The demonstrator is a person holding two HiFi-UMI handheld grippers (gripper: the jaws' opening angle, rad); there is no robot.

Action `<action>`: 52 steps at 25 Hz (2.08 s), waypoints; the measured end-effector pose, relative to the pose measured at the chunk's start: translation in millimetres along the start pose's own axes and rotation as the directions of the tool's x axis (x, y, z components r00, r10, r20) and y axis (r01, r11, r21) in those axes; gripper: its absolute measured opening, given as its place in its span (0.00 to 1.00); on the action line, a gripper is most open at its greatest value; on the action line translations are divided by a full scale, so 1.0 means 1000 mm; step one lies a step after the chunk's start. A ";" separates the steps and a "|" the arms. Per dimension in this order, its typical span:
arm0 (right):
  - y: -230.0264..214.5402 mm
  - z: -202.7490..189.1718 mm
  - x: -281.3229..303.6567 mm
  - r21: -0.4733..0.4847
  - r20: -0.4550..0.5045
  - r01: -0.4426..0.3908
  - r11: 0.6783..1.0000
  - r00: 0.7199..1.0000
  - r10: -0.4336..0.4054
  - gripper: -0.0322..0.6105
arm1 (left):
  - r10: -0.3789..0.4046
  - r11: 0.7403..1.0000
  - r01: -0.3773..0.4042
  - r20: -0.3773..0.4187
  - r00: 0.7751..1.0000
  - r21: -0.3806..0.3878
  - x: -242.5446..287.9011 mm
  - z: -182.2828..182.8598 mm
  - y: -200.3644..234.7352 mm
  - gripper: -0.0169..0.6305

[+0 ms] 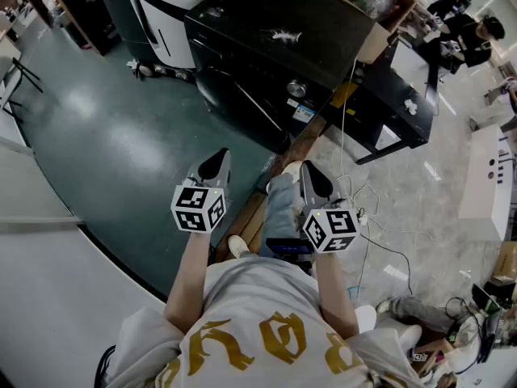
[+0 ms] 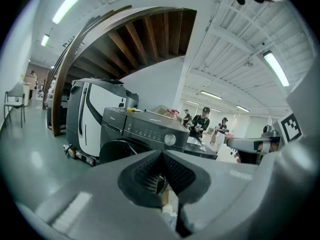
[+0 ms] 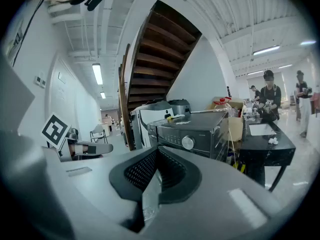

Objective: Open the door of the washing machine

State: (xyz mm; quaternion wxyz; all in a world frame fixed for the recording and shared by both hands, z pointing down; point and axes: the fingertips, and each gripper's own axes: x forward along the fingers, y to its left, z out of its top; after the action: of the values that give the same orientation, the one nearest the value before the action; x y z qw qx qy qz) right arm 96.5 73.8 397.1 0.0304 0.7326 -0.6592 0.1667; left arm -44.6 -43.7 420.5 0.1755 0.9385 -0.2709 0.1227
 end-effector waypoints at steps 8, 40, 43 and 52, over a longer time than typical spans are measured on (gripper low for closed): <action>-0.008 -0.002 0.003 0.005 0.008 0.003 1.000 1.000 -0.003 0.08 | 0.004 1.000 -0.003 0.020 1.000 -0.017 0.009 0.002 0.002 0.03; -0.114 -0.063 0.068 0.092 -0.219 0.011 0.996 0.976 0.010 0.18 | 0.073 0.996 -0.086 -0.275 0.959 -0.037 0.235 -0.075 0.034 0.32; -0.125 -0.070 0.077 0.100 -0.245 0.016 0.995 0.969 0.009 0.19 | 0.095 0.992 -0.116 -0.295 0.951 -0.051 0.262 -0.083 0.047 0.34; -0.140 -0.084 0.090 0.129 -0.292 -0.003 0.992 0.956 0.040 0.16 | 0.173 0.951 -0.231 -0.268 0.948 -0.204 0.312 -0.087 0.068 0.39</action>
State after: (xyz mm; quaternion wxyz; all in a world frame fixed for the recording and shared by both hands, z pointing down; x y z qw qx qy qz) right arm 222.9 27.8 526.7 0.0796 0.6929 -0.6434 0.3156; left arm 163.2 -208.0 618.7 0.3029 0.8559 -0.3547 0.2233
